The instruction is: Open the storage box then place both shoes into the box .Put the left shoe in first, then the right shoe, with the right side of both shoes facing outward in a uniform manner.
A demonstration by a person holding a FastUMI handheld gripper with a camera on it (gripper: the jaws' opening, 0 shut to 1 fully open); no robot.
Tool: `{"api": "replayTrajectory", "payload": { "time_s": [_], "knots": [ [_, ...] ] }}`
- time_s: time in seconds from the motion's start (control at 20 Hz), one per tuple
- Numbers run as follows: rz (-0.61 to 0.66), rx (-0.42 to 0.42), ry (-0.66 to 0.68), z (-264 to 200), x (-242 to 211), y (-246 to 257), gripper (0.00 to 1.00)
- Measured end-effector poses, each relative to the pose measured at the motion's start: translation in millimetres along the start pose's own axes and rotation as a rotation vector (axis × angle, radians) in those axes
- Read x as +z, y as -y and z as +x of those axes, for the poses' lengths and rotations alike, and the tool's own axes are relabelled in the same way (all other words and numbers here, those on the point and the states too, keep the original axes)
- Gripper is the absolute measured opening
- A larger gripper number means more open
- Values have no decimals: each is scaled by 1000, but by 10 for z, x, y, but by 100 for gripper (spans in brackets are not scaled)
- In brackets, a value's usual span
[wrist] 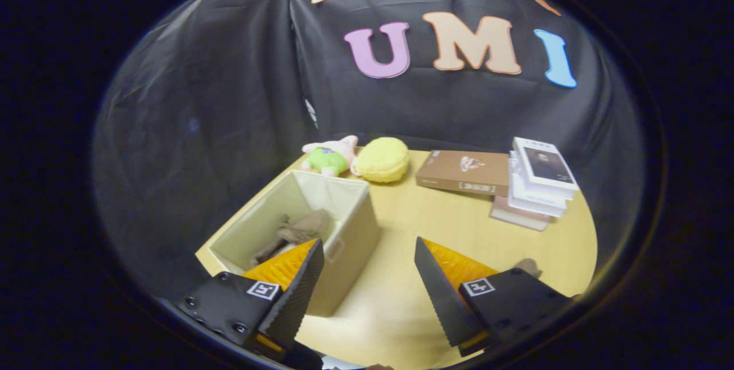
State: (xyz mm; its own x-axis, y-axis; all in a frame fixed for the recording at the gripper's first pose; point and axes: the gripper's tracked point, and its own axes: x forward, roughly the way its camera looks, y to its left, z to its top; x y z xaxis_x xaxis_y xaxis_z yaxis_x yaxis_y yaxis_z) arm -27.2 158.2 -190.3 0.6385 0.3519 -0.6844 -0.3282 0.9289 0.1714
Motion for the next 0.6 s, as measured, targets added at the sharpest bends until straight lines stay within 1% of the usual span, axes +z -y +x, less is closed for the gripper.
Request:
{"api": "replayTrajectory", "payload": {
  "time_s": [0.25, 0.6],
  "knots": [
    [1, -116, -20, -181, -293, 801, 100],
    [15, -252, -75, -404, -766, 1697, 100]
  ]
}}
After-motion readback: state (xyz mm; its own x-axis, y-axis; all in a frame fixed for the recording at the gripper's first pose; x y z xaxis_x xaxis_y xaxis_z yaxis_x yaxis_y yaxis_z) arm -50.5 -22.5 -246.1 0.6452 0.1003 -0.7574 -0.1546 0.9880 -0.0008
